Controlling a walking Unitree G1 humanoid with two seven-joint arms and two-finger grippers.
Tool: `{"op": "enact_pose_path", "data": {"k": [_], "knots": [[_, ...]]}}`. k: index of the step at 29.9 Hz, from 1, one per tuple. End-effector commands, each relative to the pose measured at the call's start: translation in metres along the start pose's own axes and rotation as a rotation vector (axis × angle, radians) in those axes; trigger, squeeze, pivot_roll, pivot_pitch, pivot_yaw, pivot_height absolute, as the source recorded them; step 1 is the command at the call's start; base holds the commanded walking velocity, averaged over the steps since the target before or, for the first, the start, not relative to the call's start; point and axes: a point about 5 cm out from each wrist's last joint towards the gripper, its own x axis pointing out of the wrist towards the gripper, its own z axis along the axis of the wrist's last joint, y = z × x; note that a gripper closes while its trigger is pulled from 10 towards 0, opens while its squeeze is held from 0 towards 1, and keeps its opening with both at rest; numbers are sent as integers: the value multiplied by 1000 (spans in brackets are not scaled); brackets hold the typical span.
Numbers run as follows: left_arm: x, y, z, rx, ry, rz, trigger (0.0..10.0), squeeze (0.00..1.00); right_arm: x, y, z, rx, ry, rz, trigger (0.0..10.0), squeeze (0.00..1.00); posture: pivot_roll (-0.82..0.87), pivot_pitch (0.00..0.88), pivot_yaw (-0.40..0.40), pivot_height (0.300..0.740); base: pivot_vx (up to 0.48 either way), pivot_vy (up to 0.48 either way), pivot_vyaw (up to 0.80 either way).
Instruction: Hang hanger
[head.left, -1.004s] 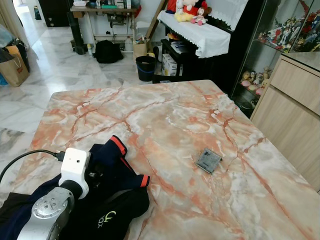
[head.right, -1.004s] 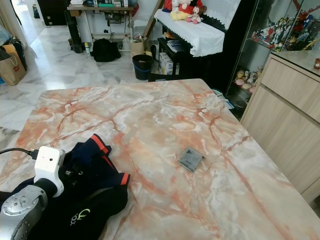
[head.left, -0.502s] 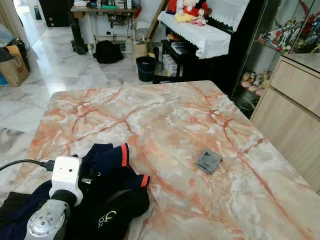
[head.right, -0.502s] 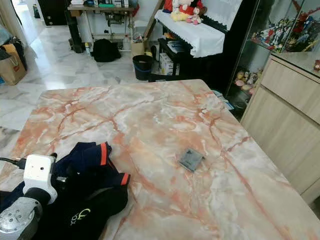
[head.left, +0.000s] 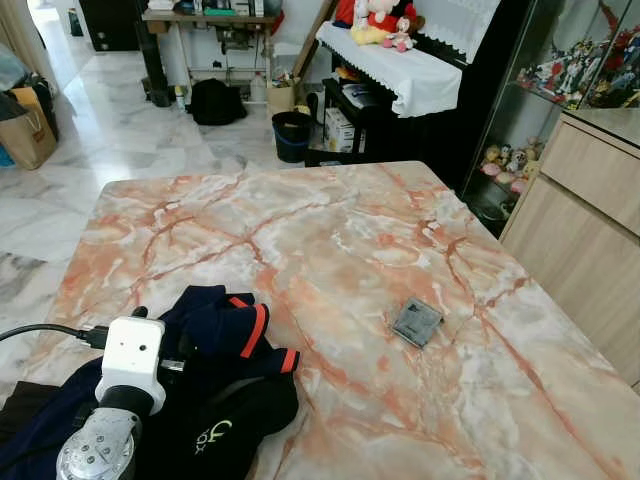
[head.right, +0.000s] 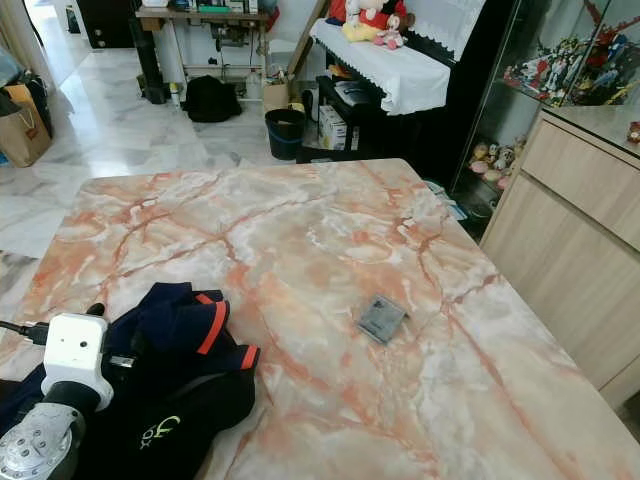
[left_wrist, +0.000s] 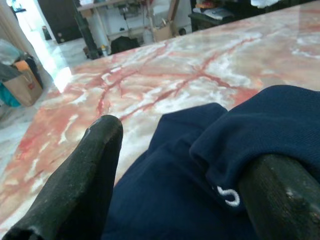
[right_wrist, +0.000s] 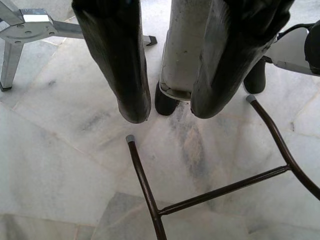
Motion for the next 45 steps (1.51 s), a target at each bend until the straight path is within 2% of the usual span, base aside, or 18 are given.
{"op": "enact_pose_path", "data": {"k": [1, 9, 19, 20, 29, 39, 45], "knots": [[-2, 3, 5, 18, -26, 22, 10000, 0, 0, -1, 2, 10, -5, -9, 10000, 0, 120, 24, -38, 740, -390, 285, 0], [-1, -4, 7, 17, -48, -8, 10000, 0, 0, -2, 3, 1, -12, -18, 10000, 0, 119, 26, -36, 740, -244, 176, 0], [1, -4, 8, 17, -63, -6, 10000, 0, 0, -1, 3, 14, -16, -25, 10000, 0, 120, 26, -32, 740, 0, 0, 756], [1, -4, 9, 17, -65, -7, 10000, 0, 0, -1, 2, 37, -13, -26, 10000, 0, 119, 26, -30, 740, 0, 0, 0], [3, -5, 10, 10, -76, -15, 10000, 0, 0, -1, 2, 33, -13, -29, 10000, 0, 118, 24, -29, 740, 0, 0, 0], [0, 15, -4, 22, -25, 95, 10000, 0, 0, -1, 2, 30, -13, -30, 10000, 0, 121, 23, -35, 740, 0, 83, 0], [0, 15, -4, 16, -26, 99, 10000, 0, 0, -1, 2, 28, -12, -29, 10000, 0, 120, 24, -34, 740, 0, 343, 0]]}}
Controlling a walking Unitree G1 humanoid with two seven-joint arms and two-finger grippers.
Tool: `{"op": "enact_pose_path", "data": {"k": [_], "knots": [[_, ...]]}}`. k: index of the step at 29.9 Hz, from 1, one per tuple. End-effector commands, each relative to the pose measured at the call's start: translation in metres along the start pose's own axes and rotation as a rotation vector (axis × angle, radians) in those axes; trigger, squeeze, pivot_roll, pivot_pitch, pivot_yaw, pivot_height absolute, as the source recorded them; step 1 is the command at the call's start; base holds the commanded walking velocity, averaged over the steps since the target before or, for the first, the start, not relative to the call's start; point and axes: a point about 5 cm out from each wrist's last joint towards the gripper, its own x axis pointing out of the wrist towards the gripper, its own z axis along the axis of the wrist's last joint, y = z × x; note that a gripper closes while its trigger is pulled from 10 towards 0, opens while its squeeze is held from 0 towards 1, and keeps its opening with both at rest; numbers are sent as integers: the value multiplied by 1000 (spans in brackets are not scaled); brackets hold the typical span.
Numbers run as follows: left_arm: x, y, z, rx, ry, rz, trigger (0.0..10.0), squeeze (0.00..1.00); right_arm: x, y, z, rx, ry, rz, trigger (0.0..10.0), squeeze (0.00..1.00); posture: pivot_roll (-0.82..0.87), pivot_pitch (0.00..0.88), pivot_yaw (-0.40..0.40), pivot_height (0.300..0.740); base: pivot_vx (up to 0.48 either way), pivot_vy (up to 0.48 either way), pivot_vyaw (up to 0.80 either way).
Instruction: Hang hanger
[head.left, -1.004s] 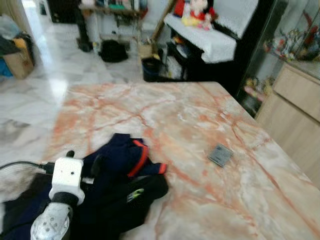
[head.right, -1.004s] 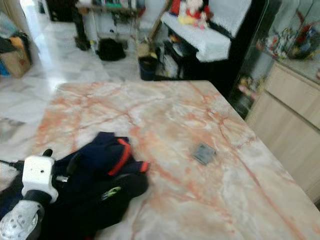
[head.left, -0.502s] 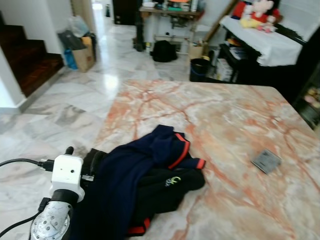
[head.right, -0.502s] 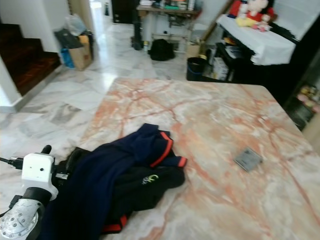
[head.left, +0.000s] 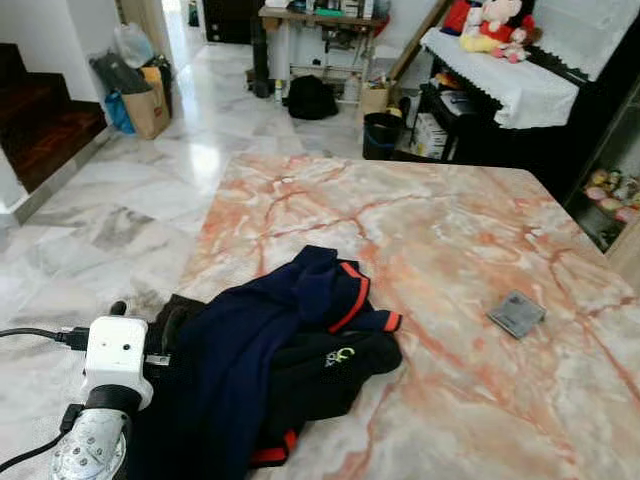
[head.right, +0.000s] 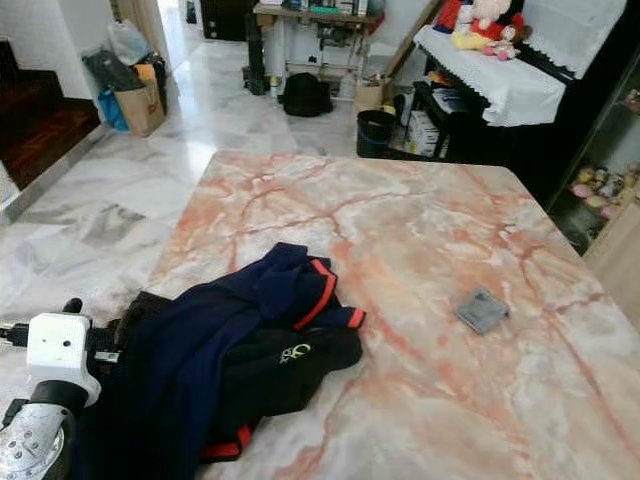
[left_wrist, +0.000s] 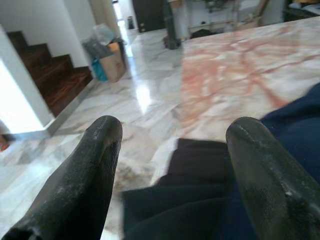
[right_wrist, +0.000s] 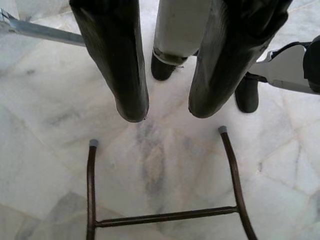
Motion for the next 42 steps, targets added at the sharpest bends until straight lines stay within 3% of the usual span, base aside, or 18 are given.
{"op": "enact_pose_path", "data": {"k": [1, 42], "knots": [[0, 3, -2, 0, 6, 14, 10000, 0, 0, 2, 1, 2, 0, 5, 10000, 0, 120, 24, -34, 740, 0, 352, 0], [1, 7, -6, -16, 8, 32, 10000, 0, 1, 3, 2, 10, 1, 10, 10000, 0, 123, 20, -33, 740, 0, 353, 0]]}}
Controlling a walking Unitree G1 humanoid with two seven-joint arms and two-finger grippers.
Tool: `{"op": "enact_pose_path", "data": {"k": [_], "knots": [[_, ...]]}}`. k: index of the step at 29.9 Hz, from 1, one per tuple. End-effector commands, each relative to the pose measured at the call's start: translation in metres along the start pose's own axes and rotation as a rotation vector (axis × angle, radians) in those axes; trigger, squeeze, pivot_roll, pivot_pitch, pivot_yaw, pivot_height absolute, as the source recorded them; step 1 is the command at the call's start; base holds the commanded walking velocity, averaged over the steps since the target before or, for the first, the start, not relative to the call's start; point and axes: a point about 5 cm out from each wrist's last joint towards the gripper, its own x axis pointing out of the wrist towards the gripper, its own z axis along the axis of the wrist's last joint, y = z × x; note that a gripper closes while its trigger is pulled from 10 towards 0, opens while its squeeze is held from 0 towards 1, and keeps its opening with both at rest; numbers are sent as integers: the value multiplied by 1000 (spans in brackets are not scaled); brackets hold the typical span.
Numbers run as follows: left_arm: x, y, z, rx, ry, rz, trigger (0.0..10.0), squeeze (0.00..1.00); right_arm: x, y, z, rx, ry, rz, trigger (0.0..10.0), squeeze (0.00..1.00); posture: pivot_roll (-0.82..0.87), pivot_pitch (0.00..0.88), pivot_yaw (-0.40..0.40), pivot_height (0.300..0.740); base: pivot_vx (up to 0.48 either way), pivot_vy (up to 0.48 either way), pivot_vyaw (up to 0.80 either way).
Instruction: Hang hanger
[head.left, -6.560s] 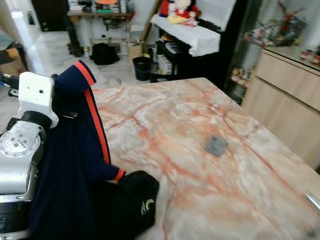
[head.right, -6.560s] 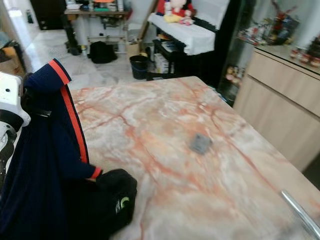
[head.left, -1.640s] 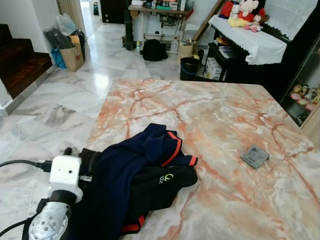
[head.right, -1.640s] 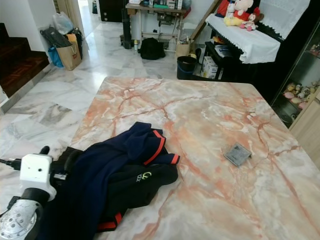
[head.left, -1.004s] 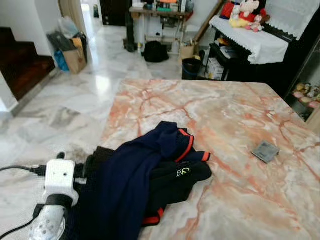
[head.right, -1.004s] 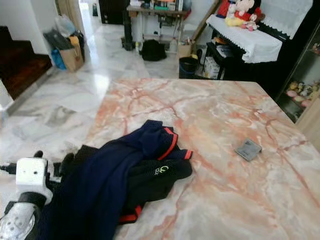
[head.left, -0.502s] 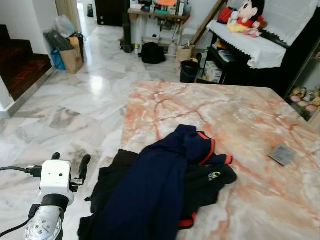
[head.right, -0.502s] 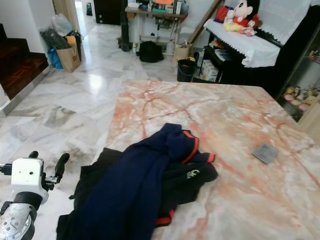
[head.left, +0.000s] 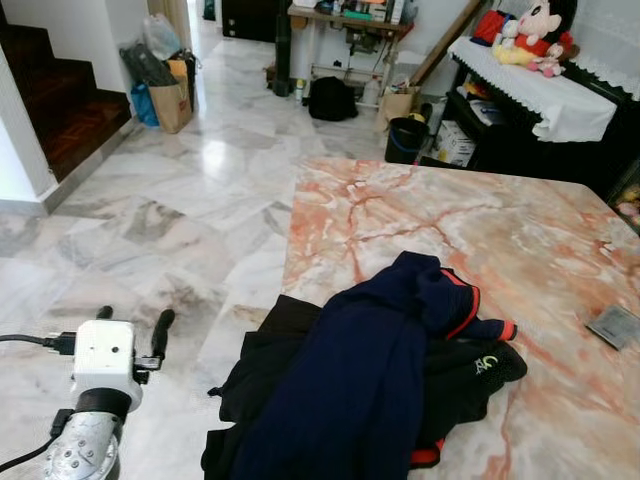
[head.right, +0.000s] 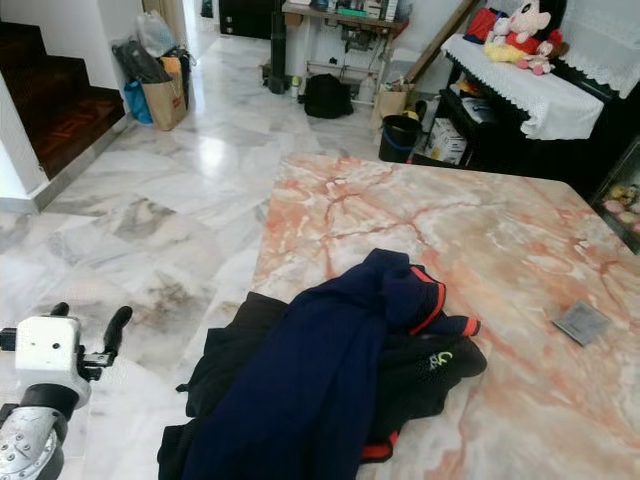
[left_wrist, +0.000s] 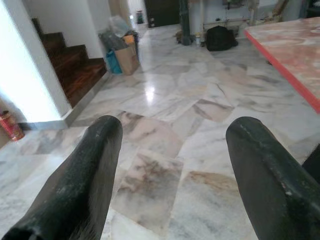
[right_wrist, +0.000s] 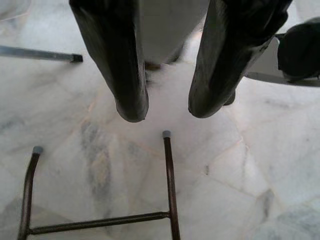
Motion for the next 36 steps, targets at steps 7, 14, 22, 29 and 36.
{"op": "enact_pose_path", "data": {"k": [7, 14, 22, 29, 36], "knots": [[0, -2, 0, -17, -3, -11, 10000, 0, -2, -7, -5, 5, 16, -22, 10000, 0, 124, 22, -32, 740, 0, 354, 0], [0, -1, -1, -17, 1, -10, 10000, 0, -2, -7, -5, 7, 15, -22, 10000, 0, 123, 22, -30, 740, 0, 354, 0], [0, -1, -2, -21, 8, -10, 10000, 0, -2, -7, -5, 9, 16, -20, 10000, 0, 123, 22, -29, 740, 0, 352, 0], [-1, 1, -5, -26, 17, -2, 10000, 0, -2, -7, -5, 8, 16, -20, 10000, 0, 124, 22, -30, 740, 0, 355, 0], [-2, 2, -10, -31, 32, 3, 10000, 0, -2, -7, -5, 8, 16, -19, 10000, 0, 123, 20, -29, 740, 0, 352, 0]]}}
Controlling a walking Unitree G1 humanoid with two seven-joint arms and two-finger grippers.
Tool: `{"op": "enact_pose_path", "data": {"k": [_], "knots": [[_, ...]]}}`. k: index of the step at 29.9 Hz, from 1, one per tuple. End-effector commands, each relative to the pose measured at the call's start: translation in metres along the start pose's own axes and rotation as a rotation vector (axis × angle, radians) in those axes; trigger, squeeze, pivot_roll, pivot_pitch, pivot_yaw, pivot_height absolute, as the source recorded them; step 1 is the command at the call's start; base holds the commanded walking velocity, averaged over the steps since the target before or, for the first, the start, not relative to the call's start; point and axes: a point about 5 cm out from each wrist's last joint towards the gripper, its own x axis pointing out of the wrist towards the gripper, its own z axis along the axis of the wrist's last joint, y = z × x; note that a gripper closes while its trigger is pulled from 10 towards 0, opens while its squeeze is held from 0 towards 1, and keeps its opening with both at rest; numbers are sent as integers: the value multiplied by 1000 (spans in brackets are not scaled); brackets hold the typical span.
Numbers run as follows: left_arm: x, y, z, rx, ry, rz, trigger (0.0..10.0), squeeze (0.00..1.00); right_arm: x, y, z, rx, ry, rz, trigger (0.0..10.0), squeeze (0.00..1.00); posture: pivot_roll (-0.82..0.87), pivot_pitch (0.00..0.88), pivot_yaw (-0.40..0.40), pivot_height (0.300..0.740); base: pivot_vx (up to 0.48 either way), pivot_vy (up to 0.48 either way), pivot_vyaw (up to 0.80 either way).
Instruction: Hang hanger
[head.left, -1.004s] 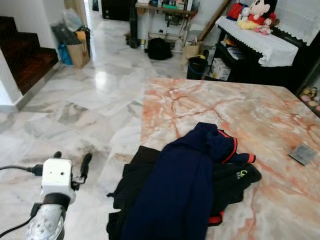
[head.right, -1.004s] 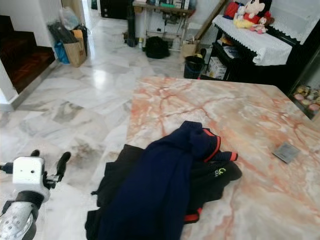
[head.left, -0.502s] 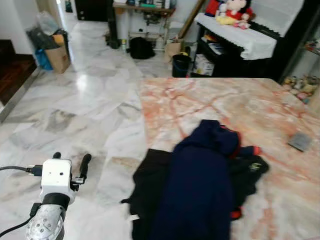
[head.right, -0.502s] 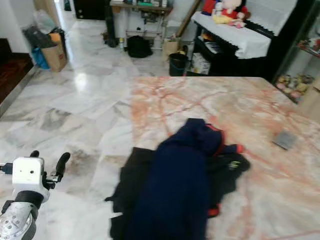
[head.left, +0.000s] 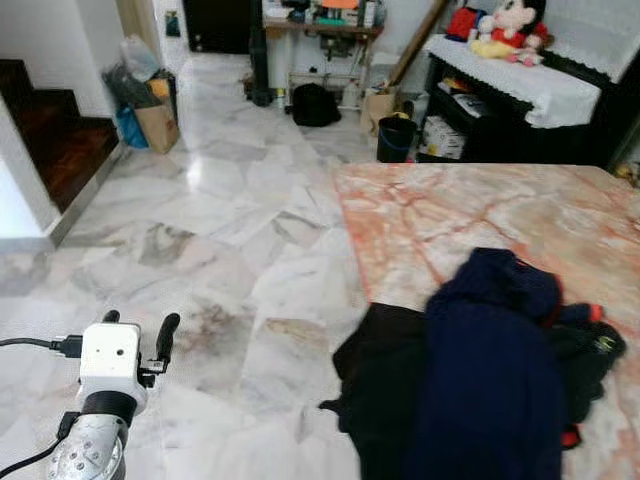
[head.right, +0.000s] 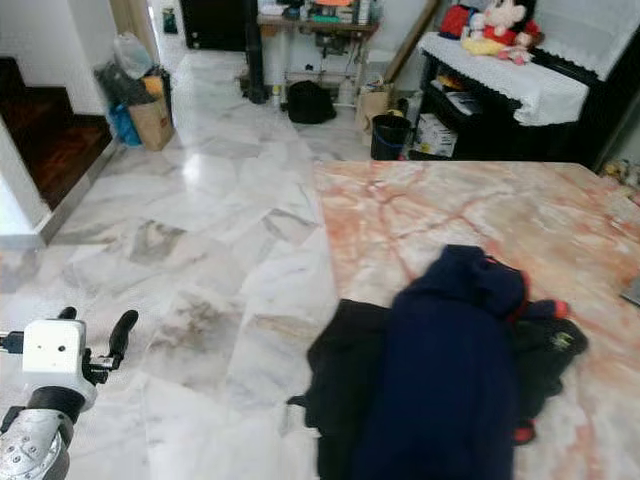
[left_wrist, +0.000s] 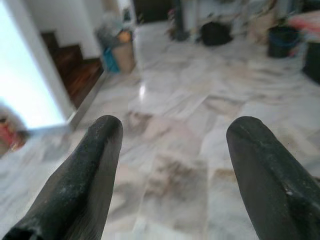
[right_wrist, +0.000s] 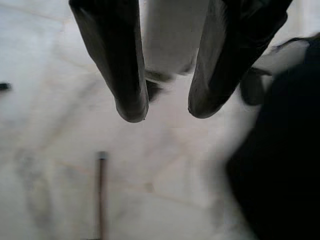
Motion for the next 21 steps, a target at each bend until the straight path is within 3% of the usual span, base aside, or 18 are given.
{"op": "enact_pose_path", "data": {"k": [1, 4, 7, 9, 10, 11, 14, 17, 19, 21], "knots": [[1, -1, 0, -18, -10, -4, 10000, 0, -1, -7, 1, 0, -4, -21, 10000, 0, 123, 20, -29, 740, 0, 352, 0], [0, 0, -4, -24, 7, -1, 10000, 0, -1, -7, 2, 0, -4, -21, 10000, 0, 122, 20, -30, 740, 0, 339, 0], [-4, 1, -22, -49, 74, -9, 10000, 0, -1, -7, 2, 0, -4, -22, 10000, 0, 123, 18, -30, 740, 0, 0, 0], [-10, 5, -52, -82, 205, -11, 10000, 0, -1, -7, 2, 1, -4, -23, 10000, 0, 118, 16, -31, 740, 0, 0, 0], [-10, 5, -52, -82, 205, -11, 10000, 0, -1, -7, 2, 1, -4, -23, 10000, 0, 118, 16, -31, 740, 0, 0, 0], [-16, 11, -78, -90, 311, 0, 10000, 0, -1, -7, 2, 3, -6, -23, 10000, 0, 113, 16, -31, 740, 0, 0, 0], [-24, 19, -112, -109, 461, 29, 10000, 0, -1, -7, 3, 5, -8, -25, 10000, 0, 111, 11, -33, 740, 0, 0, 0], [-26, 20, -128, -118, 531, 40, 10000, 0, -1, -7, 3, 5, -9, -27, 10000, 0, 111, 7, -35, 740, 0, 0, 0], [-28, 12, -146, -197, 613, 31, 10000, 0, -1, -7, 4, 7, -11, -28, 10000, 0, 110, 4, -39, 740, 0, 0, 0], [-29, 9, -151, -207, 634, 16, 10000, 0, -1, -7, 4, 7, -11, -29, 10000, 0, 109, 3, -39, 740, 0, 0, 0]]}}
